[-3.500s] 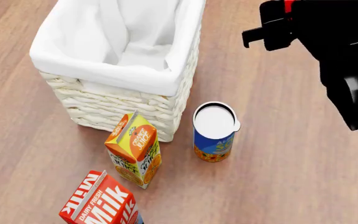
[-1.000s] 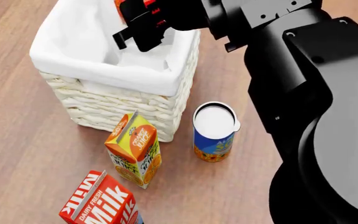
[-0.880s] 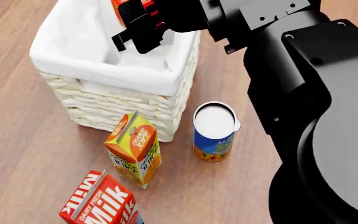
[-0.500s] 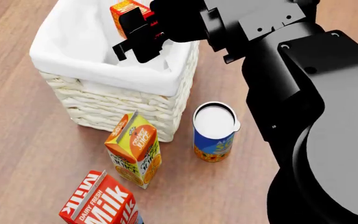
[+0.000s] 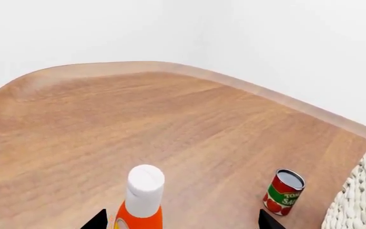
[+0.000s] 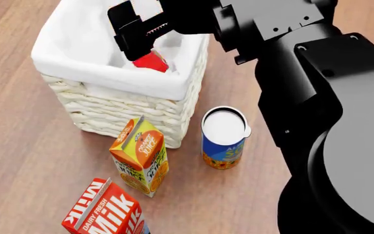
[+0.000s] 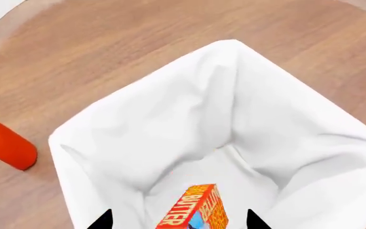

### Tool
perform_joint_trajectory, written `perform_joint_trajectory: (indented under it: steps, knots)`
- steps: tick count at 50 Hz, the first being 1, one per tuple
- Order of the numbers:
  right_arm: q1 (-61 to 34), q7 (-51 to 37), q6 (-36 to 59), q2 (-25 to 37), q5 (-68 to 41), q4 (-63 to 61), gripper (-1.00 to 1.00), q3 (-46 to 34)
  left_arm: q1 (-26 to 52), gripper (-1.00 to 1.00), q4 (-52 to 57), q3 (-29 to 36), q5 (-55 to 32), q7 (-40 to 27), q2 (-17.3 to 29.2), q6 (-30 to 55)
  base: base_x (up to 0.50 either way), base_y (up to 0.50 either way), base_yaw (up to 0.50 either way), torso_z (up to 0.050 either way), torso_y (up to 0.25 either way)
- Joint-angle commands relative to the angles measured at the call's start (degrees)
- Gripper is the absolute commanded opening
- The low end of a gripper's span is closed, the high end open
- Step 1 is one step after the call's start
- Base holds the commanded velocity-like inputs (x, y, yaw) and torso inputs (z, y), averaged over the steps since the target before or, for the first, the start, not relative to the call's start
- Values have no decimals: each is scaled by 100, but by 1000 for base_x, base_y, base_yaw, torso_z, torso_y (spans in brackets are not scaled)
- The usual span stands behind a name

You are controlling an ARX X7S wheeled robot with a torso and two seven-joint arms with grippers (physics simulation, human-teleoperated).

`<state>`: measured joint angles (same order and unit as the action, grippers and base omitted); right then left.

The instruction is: Pick up the butter and put it in the basket.

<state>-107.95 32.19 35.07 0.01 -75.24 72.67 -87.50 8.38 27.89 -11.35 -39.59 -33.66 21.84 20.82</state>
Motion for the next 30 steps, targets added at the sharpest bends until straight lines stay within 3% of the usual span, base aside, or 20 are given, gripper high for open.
perform_joint_trajectory:
  steps: [1,30]
  knots:
    - [-49,-17,-569,-1,147,-6,100,151,-3,100,-6,-21,-34,-11,15,-12,0,0,0,0,0]
    - [97,-1067,-3685,0,857,207,100,476,-61,100,32,1,0,58,65,-139,0,0,0,0,0]
